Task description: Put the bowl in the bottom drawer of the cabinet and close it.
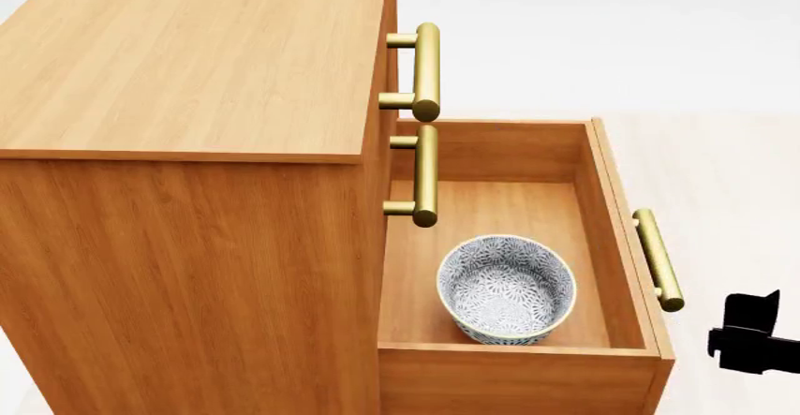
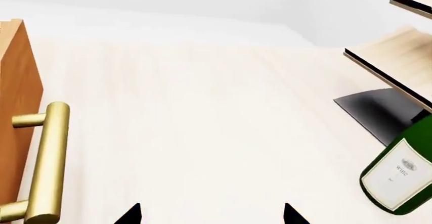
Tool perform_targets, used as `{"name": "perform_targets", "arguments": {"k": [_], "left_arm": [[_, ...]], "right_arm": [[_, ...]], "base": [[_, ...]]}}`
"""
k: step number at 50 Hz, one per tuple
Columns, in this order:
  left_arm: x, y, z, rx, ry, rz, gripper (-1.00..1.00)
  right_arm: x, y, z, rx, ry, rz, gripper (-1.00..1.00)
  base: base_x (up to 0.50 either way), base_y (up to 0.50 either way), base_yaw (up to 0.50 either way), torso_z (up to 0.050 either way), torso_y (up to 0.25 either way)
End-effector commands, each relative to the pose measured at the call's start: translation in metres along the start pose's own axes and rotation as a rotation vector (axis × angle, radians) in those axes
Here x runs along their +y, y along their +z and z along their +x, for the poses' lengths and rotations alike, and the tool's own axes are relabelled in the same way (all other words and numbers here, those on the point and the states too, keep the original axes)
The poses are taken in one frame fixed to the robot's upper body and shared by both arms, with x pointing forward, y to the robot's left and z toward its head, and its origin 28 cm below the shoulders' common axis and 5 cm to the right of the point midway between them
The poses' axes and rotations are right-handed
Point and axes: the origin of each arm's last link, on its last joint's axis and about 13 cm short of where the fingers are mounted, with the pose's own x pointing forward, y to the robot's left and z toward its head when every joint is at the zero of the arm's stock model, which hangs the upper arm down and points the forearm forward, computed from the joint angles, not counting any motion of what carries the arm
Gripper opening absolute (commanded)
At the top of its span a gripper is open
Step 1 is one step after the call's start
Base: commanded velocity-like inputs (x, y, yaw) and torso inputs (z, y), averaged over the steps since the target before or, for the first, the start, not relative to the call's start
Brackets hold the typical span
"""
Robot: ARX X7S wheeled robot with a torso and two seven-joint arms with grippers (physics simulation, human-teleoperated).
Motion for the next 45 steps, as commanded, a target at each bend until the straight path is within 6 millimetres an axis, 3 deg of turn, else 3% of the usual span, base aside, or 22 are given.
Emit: {"name": "perform_targets", "arguments": {"k": [1,45], "left_arm": [[0.000,-0.001,0.000,0.001,0.000,0.001,1.00],[0.000,0.000,0.000,0.000,0.003,0.000,1.00]], "right_arm": [[0.001,-0.014,0.003,0.024,-0.013,-0.031,1.00],[0.033,-0.034,0.022,0.075,0.034,-0.122,1.00]], "base": [[0.00,0.00,0.00,0.000,0.000],[0.00,0.00,0.00,0.000,0.000]]}}
